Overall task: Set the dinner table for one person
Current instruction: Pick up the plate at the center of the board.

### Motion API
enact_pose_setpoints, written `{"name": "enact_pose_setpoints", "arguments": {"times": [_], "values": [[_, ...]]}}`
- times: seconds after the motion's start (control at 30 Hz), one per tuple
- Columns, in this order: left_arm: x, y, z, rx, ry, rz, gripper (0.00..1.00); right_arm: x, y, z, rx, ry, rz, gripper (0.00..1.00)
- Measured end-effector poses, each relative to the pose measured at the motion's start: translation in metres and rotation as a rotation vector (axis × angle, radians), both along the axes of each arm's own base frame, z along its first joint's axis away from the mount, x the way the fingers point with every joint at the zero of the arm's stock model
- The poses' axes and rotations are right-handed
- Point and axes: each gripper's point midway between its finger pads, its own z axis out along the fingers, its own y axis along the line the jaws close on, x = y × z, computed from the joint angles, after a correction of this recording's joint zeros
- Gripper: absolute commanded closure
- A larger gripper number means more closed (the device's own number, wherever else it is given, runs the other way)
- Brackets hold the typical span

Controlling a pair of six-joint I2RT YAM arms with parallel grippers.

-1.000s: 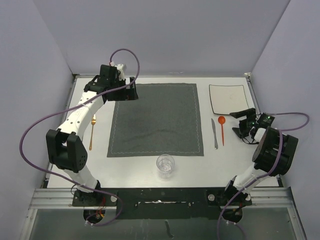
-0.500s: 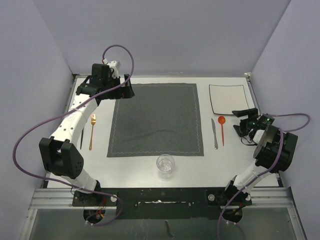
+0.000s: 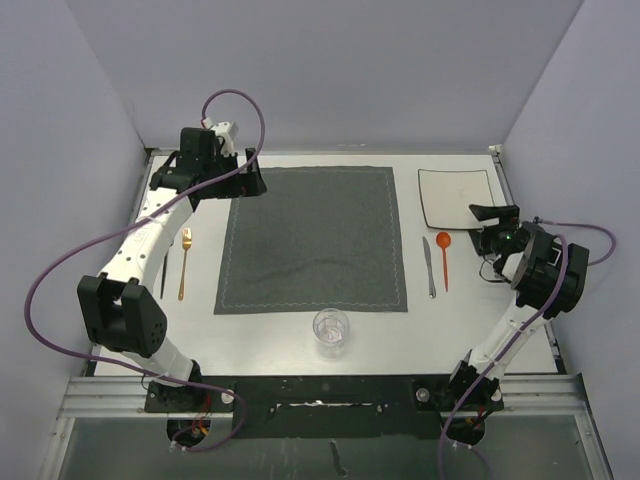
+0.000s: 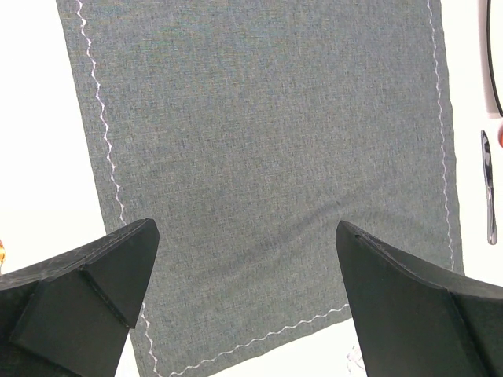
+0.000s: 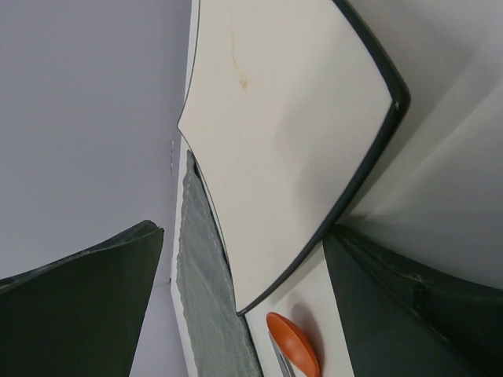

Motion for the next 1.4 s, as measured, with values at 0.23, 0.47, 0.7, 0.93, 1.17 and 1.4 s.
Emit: {"name": "enact_pose_setpoints", "arguments": {"times": [0.23, 0.47, 0.7, 0.93, 1.17, 1.4], "values": [[0.002, 0.007, 0.000, 0.000, 0.000, 0.016, 0.02, 0.020, 0.001, 0.001, -0.004, -0.038, 0.015, 0.14], [0.003, 0.011, 0.000, -0.003, 0.000, 0.024, 0.02, 0.033, 0.003, -0.003, 0.005, -0.053, 0.019, 0.42], [0.003, 0.012, -0.004, -0.007, 0.007, 0.025, 0.02, 0.032, 0.006, -0.030, 0.057, -0.022, 0.010, 0.99], [0.003, 0.012, -0.004, -0.014, 0.010, 0.020, 0.02, 0.033, 0.008, -0.028, 0.089, -0.035, 0.007, 1.00], [0.003, 0.011, -0.004, -0.019, 0.007, 0.015, 0.02, 0.032, 0.011, -0.024, 0.111, -0.061, 0.014, 1.00], [0.002, 0.009, -0.005, -0.024, 0.012, 0.008, 0.02, 0.030, 0.016, -0.023, 0.147, -0.050, 0.023, 1.00]]}}
